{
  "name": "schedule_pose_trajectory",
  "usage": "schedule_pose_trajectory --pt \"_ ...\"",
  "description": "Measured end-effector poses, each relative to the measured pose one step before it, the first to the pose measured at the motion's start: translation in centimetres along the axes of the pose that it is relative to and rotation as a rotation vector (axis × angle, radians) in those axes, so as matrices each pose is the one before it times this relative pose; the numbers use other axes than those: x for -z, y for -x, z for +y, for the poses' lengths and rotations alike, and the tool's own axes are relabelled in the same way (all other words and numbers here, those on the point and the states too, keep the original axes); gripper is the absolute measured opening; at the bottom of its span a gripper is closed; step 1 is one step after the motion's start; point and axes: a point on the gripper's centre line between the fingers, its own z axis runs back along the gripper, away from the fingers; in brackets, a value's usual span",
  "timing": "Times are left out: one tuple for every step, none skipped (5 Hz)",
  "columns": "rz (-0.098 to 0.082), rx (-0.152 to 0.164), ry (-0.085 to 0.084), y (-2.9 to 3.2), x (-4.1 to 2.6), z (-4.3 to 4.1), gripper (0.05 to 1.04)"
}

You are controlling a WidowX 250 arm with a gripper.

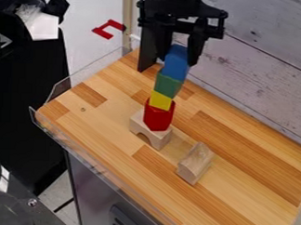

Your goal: It took the blue cube from the tower and put it and the right edge of the table

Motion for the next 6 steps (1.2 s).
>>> schedule_pose_trajectory --pt "-0.0006 -0.0138 -0.0004 -0.044 -0.013 0.131 0.532" --pt "-0.0047 -0.0135 -0.0116 -0.044 -0.097 0.228 0.532" --pt "-0.0117 -0.0082 -0.023 0.238 -0.576 0.04 0.532" --pt "-0.0323 0.0229 -0.021 0.228 -1.107 -0.691 0.532" --pt "-0.0468 0.0677 -0.004 0.483 -1.367 -2.417 0.532" --pt "-0.016 0.0776 0.0182 1.474 -0.195 -3.883 0.532"
